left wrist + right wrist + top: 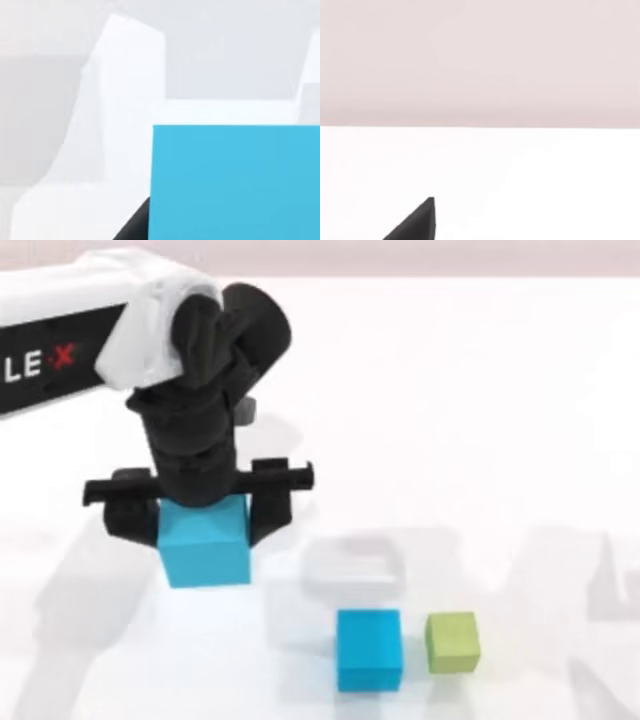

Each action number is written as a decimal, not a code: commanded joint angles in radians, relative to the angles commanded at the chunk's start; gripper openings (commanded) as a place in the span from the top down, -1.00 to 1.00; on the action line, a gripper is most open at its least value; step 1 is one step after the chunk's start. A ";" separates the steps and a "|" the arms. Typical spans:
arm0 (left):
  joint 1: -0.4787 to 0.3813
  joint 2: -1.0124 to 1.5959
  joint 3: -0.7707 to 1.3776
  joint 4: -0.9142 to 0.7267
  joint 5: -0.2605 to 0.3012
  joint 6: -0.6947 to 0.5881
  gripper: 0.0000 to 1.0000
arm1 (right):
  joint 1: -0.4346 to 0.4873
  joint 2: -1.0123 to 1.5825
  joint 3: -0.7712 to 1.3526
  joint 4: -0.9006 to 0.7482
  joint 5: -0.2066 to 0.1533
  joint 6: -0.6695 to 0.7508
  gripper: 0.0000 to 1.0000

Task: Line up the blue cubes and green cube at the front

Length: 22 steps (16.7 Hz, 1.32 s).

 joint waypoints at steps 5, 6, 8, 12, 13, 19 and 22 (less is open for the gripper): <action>-0.153 -0.128 -0.135 0.016 -0.002 -0.100 1.00 | 0.000 0.000 0.000 0.000 0.000 0.000 -1.00; -0.154 -0.129 -0.135 0.016 -0.002 -0.101 1.00 | 0.000 0.000 0.000 0.000 0.000 0.000 -1.00; -0.154 -0.129 -0.135 0.016 -0.002 -0.101 1.00 | 0.000 0.000 0.000 0.000 0.000 0.000 -1.00; -0.149 -0.113 -0.164 0.055 -0.002 -0.098 1.00 | 0.000 0.000 0.000 0.000 0.000 0.000 -1.00; -0.149 -0.103 -0.187 0.089 -0.002 -0.099 1.00 | 0.000 0.000 0.000 0.000 0.000 0.000 -1.00; -0.155 -0.039 -0.321 0.293 -0.002 -0.101 1.00 | 0.000 0.000 0.000 0.000 0.000 0.000 -1.00; -0.155 -0.038 -0.323 0.296 -0.002 -0.101 1.00 | 0.000 0.000 0.000 0.000 0.000 0.000 -1.00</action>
